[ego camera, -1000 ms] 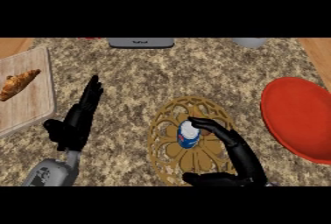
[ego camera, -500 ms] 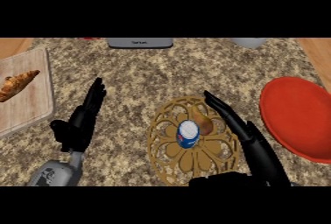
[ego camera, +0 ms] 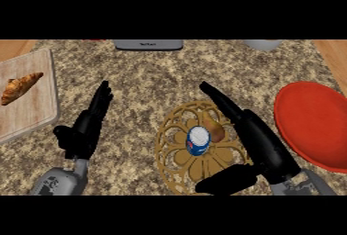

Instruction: Pick the can from the placemat and place it in the bowl

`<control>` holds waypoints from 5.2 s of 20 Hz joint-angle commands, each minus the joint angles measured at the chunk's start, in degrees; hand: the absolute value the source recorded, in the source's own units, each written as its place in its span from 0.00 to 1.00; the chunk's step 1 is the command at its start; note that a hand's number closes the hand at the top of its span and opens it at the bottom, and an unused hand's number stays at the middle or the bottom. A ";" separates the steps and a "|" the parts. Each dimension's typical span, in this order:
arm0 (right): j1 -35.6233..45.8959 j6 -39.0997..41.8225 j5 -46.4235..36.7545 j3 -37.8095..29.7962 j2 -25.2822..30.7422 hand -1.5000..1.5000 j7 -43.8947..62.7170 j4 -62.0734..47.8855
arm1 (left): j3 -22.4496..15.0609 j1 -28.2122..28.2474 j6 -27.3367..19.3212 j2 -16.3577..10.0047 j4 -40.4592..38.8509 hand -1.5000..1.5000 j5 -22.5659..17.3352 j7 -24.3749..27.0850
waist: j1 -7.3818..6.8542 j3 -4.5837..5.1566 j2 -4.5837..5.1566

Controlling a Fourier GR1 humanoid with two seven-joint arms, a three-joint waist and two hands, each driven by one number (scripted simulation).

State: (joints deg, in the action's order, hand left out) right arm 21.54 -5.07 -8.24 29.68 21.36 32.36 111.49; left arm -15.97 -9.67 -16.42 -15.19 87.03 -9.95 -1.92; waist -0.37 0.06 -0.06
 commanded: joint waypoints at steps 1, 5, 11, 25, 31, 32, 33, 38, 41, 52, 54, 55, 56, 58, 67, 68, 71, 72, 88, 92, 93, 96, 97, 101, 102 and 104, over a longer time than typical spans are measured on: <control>3.48 5.34 1.07 -0.19 -1.05 0.00 5.45 -5.32 | 0.67 0.30 0.16 0.52 0.59 0.50 0.48 -0.64 | -0.10 -0.03 0.09; -1.19 8.02 -1.83 3.19 -0.99 0.00 6.08 -4.53 | 1.99 -1.37 0.55 0.82 0.58 0.50 0.97 -2.81 | 0.33 -0.06 0.01; -4.50 14.84 -0.79 -3.05 -3.75 0.00 1.27 -5.70 | 4.52 -1.43 3.39 2.97 -2.05 0.50 3.32 -1.50 | 0.44 -0.06 0.06; -11.56 18.11 -0.22 -8.46 -11.69 0.00 -7.47 -6.80 | 6.52 1.11 5.46 7.07 -0.79 0.50 6.92 -1.15 | 0.34 -0.06 0.05; -12.28 19.17 -1.22 -8.77 -15.16 0.00 -6.68 -8.88 | 5.94 5.01 5.55 7.79 5.45 0.50 9.38 -3.81 | 0.24 -0.07 0.02; -10.42 19.66 -1.10 -10.06 -16.16 0.00 -6.55 -10.70 | 8.03 0.70 6.68 8.34 0.18 0.50 8.87 -2.68 | 0.35 -0.06 0.07; -16.86 18.83 -2.48 -8.56 -13.86 0.00 -10.50 -8.80 | 5.94 -0.50 4.46 9.12 4.07 0.50 10.43 -6.83 | 0.49 -0.08 0.02; -14.44 19.08 -3.75 -9.57 -17.01 0.00 -10.75 -12.82 | 6.06 -0.96 4.56 11.16 2.90 0.50 12.45 -6.11 | 0.42 -0.07 0.04; -12.18 17.20 -7.06 -9.43 -19.14 0.00 -20.53 -24.62 | 11.11 1.19 10.60 7.84 -0.09 0.50 7.72 -1.28 | 0.24 -0.07 0.13; -10.75 14.31 -18.30 -9.90 -18.25 0.00 -20.77 -29.35 | 9.41 0.85 8.46 11.80 1.26 0.50 11.94 -3.73 | 0.38 -0.06 0.05; -8.07 15.28 -18.12 -11.48 -17.26 0.00 -26.59 -36.28 | 11.82 0.69 10.66 9.83 -2.04 0.50 11.07 0.11 | 0.28 -0.06 0.13; -9.42 16.54 -17.93 -11.44 -18.92 0.00 -23.09 -33.32 | 9.49 3.79 10.37 10.20 6.22 0.50 12.48 -5.35 | 0.24 -0.07 0.04; -13.02 16.05 -18.07 -10.34 -18.88 0.00 -23.65 -30.32 | 11.22 4.14 11.92 10.21 3.12 0.50 10.52 -2.44 | 0.34 -0.06 0.03; -11.66 14.99 -19.94 -8.70 -20.31 0.00 -26.33 -35.13 | 8.92 2.84 8.67 12.19 3.37 0.50 13.79 -4.40 | 0.29 -0.07 0.06; -4.82 19.48 -23.35 -7.13 -20.00 1.00 -32.51 -37.98 | 12.73 -0.28 10.80 10.47 -0.16 0.50 12.46 -3.73 | 0.28 -0.07 0.11; -9.03 18.51 -24.62 -4.07 -21.24 1.00 -29.72 -33.95 | 9.75 5.42 10.66 11.64 5.97 0.50 13.12 -4.04 | 0.23 -0.07 0.01; -13.22 18.68 -24.63 -2.97 -20.60 1.00 -32.09 -31.25 | 12.37 1.97 10.82 11.34 0.45 0.50 12.85 -1.29 | 0.42 -0.06 0.03; -17.56 17.60 -23.53 -5.15 -17.53 1.00 -31.93 -26.42 | 12.23 4.12 12.25 10.32 5.14 0.50 11.43 -3.89 | 0.50 -0.07 -0.05; -45.21 -2.03 -25.69 -7.71 -14.96 1.00 -38.18 13.62 | 12.54 3.67 11.53 11.07 1.04 0.50 12.64 -0.85 | 1.55 -0.01 -0.17; -48.42 -1.18 -34.18 -3.33 -14.21 1.00 -29.09 26.69 | 12.07 4.71 12.47 10.55 5.70 0.50 11.72 -4.57 | 1.02 0.02 -0.24; -47.23 -0.08 -35.29 -3.95 -14.41 1.00 -25.76 29.49 | 11.94 0.52 10.23 11.94 4.34 0.50 12.85 -7.37 | 1.25 0.02 -0.15; -45.80 1.95 -39.56 -4.24 -14.38 1.00 -18.22 33.93 | 13.39 6.06 13.54 9.86 5.29 0.50 10.42 -3.50 | 0.59 0.07 -0.21; -44.05 3.46 -38.54 -6.51 -13.13 1.00 -16.34 34.55 | 11.49 4.30 12.11 10.79 3.75 0.50 13.32 -2.94 | 0.81 0.06 -0.11; -31.53 8.14 -35.97 -11.74 -13.15 1.00 -5.35 34.22 | 10.65 2.21 10.02 13.01 2.31 0.50 14.43 -3.40 | 0.40 0.09 0.08; -29.92 8.08 -35.97 -13.14 -13.40 1.00 -3.00 34.55 | 14.01 1.87 12.58 9.46 3.17 0.50 11.88 -5.04 | 0.30 0.11 0.02; -22.51 9.49 -34.99 -15.46 -14.27 1.00 2.02 31.72 | 13.70 3.90 14.22 8.94 4.66 0.50 10.90 -4.32 | -0.20 0.09 0.04</control>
State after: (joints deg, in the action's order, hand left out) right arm -8.62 -0.44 -40.40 18.14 7.02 23.16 134.50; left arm -3.23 -6.66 -4.08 -4.66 90.51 2.29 -5.84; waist 0.05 0.16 -0.08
